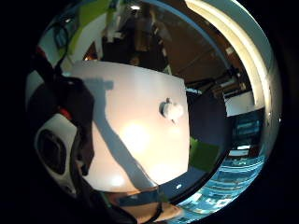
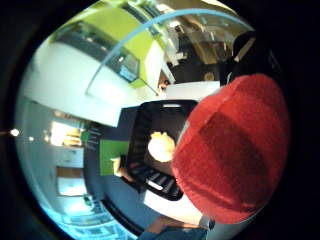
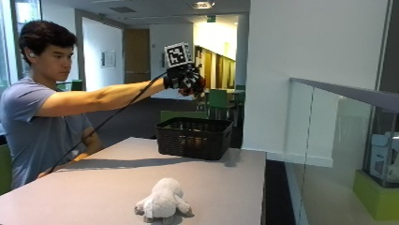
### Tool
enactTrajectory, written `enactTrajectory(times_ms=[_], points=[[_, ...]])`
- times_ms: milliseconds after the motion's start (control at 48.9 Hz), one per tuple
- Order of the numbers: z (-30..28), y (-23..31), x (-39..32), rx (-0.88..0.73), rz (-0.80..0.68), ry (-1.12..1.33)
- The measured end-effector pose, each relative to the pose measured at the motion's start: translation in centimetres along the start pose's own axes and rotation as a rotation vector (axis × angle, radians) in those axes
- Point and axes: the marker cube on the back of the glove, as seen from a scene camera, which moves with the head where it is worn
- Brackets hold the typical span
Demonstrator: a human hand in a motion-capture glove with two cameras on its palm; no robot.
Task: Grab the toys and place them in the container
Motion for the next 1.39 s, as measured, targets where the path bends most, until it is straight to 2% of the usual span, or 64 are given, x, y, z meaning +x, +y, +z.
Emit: enactTrajectory(times_ms=[82,184,348,409,491,594,696,737,839,982,1044,1105,1208,1392], points=[[-0.5,-0.3,-2.7,0.017,-0.071,0.012],[0.1,-1.5,-6.1,0.019,0.122,0.049],[2.3,-1.2,-12.3,0.004,0.016,0.038],[3.3,-1.4,-12.9,0.001,0.045,0.067],[5.0,-1.0,-13.4,-0.052,-0.062,0.098],[6.1,-1.1,-13.8,-0.119,-0.079,0.057],[6.2,-1.9,-14.0,-0.141,0.095,0.034],[5.9,-1.8,-13.7,-0.145,0.086,0.045],[4.6,-1.2,-12.0,-0.114,-0.098,0.076],[2.2,-1.0,-8.2,-0.08,-0.135,-0.029],[1.4,-1.1,-5.8,-0.068,-0.044,-0.019],[0.6,-0.8,-3.6,-0.055,-0.032,-0.029],[0.3,-0.6,5.6,-0.044,0.173,0.209],[0.3,1.7,16.4,-0.062,0.284,0.225]])
